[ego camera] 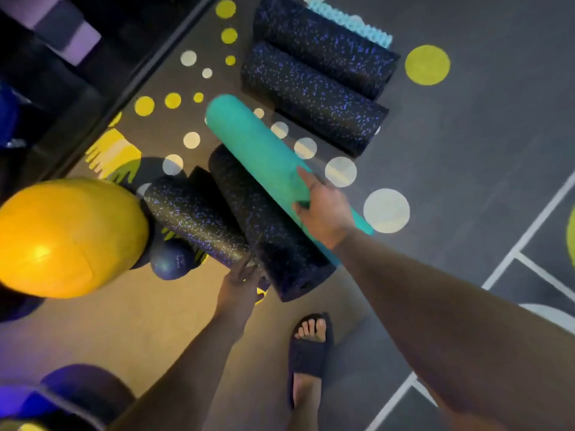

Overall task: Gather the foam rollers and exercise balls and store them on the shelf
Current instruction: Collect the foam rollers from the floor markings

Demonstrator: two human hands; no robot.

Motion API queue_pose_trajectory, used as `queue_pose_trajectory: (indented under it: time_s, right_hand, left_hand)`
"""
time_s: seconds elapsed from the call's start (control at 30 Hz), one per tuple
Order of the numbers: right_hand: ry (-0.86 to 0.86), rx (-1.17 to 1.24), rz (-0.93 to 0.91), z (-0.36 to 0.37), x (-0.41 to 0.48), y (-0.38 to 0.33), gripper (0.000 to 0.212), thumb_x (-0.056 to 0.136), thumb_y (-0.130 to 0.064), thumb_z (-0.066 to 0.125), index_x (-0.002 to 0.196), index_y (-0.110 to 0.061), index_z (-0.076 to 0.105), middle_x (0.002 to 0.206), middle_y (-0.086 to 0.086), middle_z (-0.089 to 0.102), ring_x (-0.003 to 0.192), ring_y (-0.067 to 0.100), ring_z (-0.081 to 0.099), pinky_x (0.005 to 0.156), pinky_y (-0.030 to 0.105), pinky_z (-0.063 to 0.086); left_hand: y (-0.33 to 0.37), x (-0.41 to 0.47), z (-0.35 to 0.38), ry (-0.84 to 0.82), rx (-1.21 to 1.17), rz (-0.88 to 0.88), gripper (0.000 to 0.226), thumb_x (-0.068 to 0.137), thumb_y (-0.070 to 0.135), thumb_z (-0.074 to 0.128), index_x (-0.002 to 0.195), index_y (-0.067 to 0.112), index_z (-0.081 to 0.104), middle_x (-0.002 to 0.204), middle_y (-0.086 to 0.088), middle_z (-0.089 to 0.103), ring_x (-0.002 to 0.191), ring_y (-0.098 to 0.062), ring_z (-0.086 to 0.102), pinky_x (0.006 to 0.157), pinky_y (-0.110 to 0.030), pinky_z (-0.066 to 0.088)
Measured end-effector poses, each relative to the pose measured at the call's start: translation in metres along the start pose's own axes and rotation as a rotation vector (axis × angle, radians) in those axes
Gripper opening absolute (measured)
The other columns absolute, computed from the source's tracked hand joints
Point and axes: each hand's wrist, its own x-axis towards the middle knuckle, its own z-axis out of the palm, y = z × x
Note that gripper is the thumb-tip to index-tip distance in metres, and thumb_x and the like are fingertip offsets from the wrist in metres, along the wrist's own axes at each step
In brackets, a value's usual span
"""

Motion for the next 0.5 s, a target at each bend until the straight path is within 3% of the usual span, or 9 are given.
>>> queue_pose_trajectory:
  time_s: [0.07,0.13,0.27,0.4,0.5]
  right_hand:
    - [0.009,0.001,-0.059,0.009,0.002,-0.014,0.072,0.094,-0.002,0.053,0.159,-0.026,0.031,0.163,0.007,0.034,0.144,0.032,0.039,0.12,0.04,0.032]
    - [-0.026,0.093,-0.022,0.018,-0.009,-0.013,0.07,0.095,-0.004,0.05,0.159,-0.022,0.029,0.161,0.009,0.035,0.143,0.033,0.041,0.119,0.041,0.034]
    - [-0.126,0.208,0.122,0.022,-0.059,0.037,0.066,0.098,-0.009,0.05,0.159,-0.02,0.028,0.16,0.007,0.037,0.146,0.026,0.038,0.119,0.037,0.031]
    - [-0.124,0.198,0.331,0.012,-0.114,0.121,0.066,0.095,-0.005,0.047,0.157,-0.023,0.033,0.147,0.015,0.053,0.132,0.033,0.053,0.108,0.038,0.043]
    - [-0.068,0.257,0.492,-0.007,-0.145,0.184,0.063,0.096,-0.003,0.046,0.156,-0.02,0.033,0.142,0.018,0.055,0.128,0.037,0.055,0.103,0.04,0.045]
  left_hand:
    - [-0.012,-0.005,0.004,0.001,0.116,-0.021,0.047,0.085,0.044,0.064,0.131,0.047,0.056,0.115,0.01,0.071,0.105,-0.018,0.068,0.096,-0.048,0.055]
    - [-0.018,-0.01,0.009,-0.005,0.152,-0.03,0.042,0.088,0.044,0.058,0.129,0.056,0.05,0.117,0.01,0.071,0.104,-0.017,0.069,0.098,-0.05,0.054]
    - [-0.015,-0.018,0.031,0.007,0.112,-0.014,0.043,0.102,0.028,0.055,0.145,0.034,0.05,0.125,0.003,0.067,0.101,-0.015,0.069,0.099,-0.047,0.053]
    - [-0.001,-0.031,0.074,-0.055,0.121,0.059,0.043,0.105,0.019,0.051,0.146,0.031,0.047,0.124,0.002,0.066,0.103,-0.015,0.068,0.082,-0.034,0.053]
    - [0.008,-0.046,0.117,-0.09,0.138,0.103,0.043,0.105,0.017,0.051,0.146,0.029,0.047,0.122,0.0,0.066,0.106,-0.018,0.067,0.081,-0.033,0.053]
